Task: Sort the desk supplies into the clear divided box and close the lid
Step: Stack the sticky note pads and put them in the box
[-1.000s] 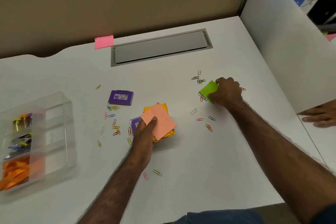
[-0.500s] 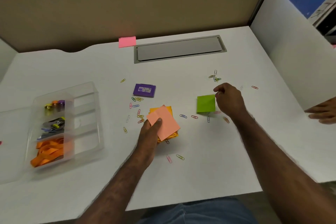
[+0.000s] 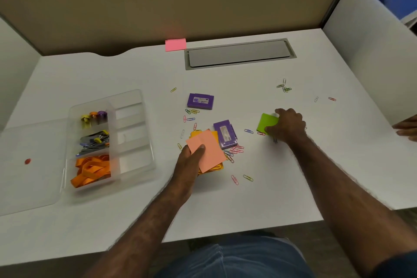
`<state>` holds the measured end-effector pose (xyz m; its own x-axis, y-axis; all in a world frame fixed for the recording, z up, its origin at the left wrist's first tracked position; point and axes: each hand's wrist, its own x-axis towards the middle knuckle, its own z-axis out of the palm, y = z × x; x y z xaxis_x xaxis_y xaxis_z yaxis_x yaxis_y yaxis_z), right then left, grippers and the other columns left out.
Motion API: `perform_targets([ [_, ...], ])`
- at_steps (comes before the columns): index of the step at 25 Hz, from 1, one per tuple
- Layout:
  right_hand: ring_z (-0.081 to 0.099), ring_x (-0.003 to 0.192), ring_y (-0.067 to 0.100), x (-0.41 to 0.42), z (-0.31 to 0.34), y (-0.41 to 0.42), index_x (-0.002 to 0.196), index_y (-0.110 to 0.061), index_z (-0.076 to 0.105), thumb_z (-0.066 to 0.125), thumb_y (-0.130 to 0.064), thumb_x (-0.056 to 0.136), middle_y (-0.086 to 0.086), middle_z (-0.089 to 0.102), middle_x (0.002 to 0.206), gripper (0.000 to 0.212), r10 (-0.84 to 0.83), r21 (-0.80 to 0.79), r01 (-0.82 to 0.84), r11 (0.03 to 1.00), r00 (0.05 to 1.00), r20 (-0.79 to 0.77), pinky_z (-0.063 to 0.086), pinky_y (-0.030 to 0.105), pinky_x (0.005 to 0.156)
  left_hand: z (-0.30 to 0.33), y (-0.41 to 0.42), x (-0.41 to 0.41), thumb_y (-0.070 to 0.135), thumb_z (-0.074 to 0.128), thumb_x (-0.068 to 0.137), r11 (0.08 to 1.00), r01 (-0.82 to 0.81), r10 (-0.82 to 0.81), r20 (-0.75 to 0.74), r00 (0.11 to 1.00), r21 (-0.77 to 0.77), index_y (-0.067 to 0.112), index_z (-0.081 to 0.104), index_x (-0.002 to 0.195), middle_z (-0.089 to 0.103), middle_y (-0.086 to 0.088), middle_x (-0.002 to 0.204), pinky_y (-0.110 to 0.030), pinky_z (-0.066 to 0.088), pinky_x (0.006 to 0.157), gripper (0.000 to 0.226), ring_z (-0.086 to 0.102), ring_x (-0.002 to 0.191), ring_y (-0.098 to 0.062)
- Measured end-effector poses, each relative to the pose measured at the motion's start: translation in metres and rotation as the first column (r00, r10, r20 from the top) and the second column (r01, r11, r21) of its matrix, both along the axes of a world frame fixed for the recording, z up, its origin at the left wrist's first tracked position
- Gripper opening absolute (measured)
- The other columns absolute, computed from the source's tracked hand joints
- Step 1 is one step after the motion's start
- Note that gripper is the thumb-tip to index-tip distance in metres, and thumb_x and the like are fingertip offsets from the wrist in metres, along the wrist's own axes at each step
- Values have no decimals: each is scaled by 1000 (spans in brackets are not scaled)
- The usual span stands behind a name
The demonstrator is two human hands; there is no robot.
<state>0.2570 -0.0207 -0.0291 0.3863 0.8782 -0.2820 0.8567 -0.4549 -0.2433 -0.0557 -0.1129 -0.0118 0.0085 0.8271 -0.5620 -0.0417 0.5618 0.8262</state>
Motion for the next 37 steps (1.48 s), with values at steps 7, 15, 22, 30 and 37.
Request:
perform_targets([
  [7, 65, 106, 29, -34, 34, -19, 110, -13, 77, 62, -15, 95, 10, 74, 108, 21, -19, 265, 100, 959, 956, -294, 50, 35, 88, 2, -7, -25, 43, 58, 101, 999, 22, -23, 31, 999, 42, 31, 44, 147, 61, 0, 138, -51, 51, 107, 50, 61, 121, -22],
  [15, 62, 62, -5, -114, 101, -57, 105, -16, 79, 71, -17, 96, -3, 74, 85, 12, 267, 225, -149, 963, 656, -706, 45, 9, 54, 10, -7, -23, 44, 56, 102, 999, 31, -31, 17, 999, 34, 33, 49, 140, 64, -1, 135, -52, 54, 105, 40, 64, 120, -24],
  [22, 71, 57, 13, -150, 91, -55, 105, -15, 69, 71, -20, 95, 3, 71, 88, 12, 189, 220, -42, 975, 685, -704, 60, 27, 53, 31, 2, -9, 62, 36, 100, 985, -171, 168, 117, 979, 21, 41, 61, 116, 79, 8, 104, -34, 64, 73, 36, 77, 95, -19],
  [30, 50, 133, 17, -165, 73, -75, 156, -21, 35, 62, -52, 96, -2, 49, 149, 73, 281, 221, -177, 959, 691, -666, 50, 35, 103, 32, 3, 11, 35, 60, 102, 958, -237, 229, 70, 971, 163, 29, 53, 140, 69, 0, 131, -45, 61, 93, 39, 70, 114, -22],
  [37, 45, 143, 16, -184, 60, -82, 162, -25, 20, 44, -57, 103, -5, 39, 161, 71, 364, 230, -308, 923, 510, -780, 45, 43, 115, 30, 9, 12, 36, 53, 105, 942, -317, 309, 79, 948, 114, 26, 45, 144, 61, -4, 137, -44, 59, 96, 42, 64, 122, -25],
])
